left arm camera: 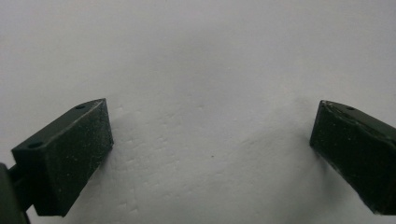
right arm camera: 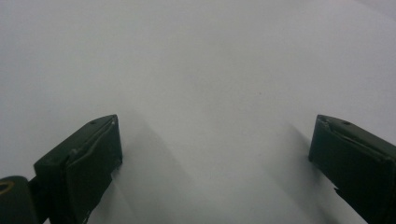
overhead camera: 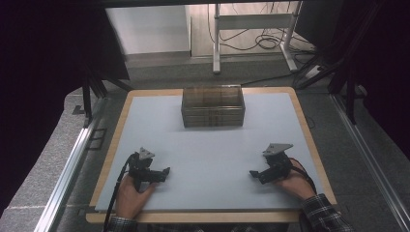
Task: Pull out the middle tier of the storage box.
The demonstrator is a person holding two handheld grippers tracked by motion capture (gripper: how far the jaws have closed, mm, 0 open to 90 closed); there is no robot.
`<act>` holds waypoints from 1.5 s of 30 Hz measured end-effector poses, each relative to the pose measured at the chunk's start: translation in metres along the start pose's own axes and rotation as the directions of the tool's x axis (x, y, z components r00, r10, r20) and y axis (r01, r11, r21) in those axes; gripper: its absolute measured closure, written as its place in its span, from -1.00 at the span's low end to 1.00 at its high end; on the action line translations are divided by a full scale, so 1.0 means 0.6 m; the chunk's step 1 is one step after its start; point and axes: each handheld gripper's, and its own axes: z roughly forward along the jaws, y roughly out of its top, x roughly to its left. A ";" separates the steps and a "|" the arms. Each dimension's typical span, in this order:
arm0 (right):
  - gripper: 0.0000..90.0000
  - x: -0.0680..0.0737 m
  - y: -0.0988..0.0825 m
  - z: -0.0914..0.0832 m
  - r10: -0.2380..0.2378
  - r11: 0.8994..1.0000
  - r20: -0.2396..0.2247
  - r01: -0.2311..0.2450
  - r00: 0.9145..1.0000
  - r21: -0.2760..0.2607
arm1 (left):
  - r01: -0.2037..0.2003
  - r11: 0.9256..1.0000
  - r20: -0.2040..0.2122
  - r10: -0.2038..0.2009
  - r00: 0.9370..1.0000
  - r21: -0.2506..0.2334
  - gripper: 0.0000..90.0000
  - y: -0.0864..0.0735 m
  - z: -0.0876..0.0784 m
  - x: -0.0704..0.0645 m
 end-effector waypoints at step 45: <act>-0.75 0.017 0.025 -0.002 -0.032 0.999 0.006 0.031 0.999 0.042 | 0.000 1.000 0.000 0.000 1.000 0.000 -1.00 0.000 0.000 0.000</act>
